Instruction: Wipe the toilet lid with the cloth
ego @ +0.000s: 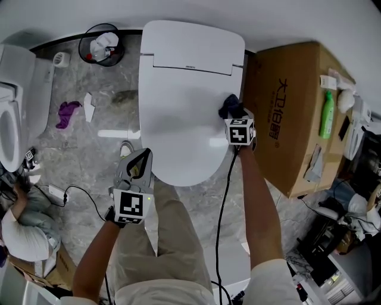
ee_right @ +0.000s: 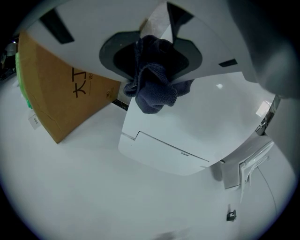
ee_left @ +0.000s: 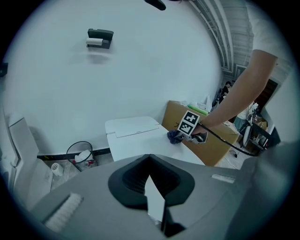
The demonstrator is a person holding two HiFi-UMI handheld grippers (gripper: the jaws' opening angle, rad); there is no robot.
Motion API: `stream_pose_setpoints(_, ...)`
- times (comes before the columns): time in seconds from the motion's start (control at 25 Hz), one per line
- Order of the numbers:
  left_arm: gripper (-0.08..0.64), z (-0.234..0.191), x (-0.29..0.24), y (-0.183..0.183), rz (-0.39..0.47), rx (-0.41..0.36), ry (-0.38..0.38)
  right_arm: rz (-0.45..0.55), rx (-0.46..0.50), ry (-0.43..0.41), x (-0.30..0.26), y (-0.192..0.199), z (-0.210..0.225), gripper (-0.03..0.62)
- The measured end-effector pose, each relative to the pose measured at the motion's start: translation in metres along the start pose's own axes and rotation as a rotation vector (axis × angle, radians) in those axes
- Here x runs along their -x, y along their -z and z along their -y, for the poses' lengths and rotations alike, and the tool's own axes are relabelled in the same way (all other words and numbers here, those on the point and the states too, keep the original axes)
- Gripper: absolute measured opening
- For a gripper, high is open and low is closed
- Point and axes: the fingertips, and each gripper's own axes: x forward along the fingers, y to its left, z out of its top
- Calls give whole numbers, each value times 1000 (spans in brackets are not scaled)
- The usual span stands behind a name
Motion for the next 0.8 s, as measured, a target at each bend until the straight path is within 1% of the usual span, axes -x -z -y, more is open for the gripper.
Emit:
stream_pose_setpoints(0.12,0,-1,3,1,1,-7,1,-19,7,8,0,4,3,126)
stream_pose_setpoints(0.24,0,-4,5,0,9,-3,5,-51,21,67,4,12,16,124)
stream_pose_setpoints(0.32,0,-6,6,0,21,7,6,-33,-1,105,12,14,25,121)
stream_pose_setpoints(0.4,0,-9,7,1,26,18,2,19,-39,115,23,13,28,120)
stream_pose_setpoints(0.48,0,-12,9,3,22,23,-3,75,-63,98,36,8,22,118)
stream_pose_setpoints(0.6,0,-18,12,5,17,19,-2,139,-67,55,58,-7,3,118)
stream_pose_setpoints(0.68,0,-25,15,8,11,15,-2,184,-65,6,72,-23,-21,118)
stream_pose_setpoints(0.8,0,-38,21,15,-2,27,-18,244,-39,-93,85,-50,-71,120)
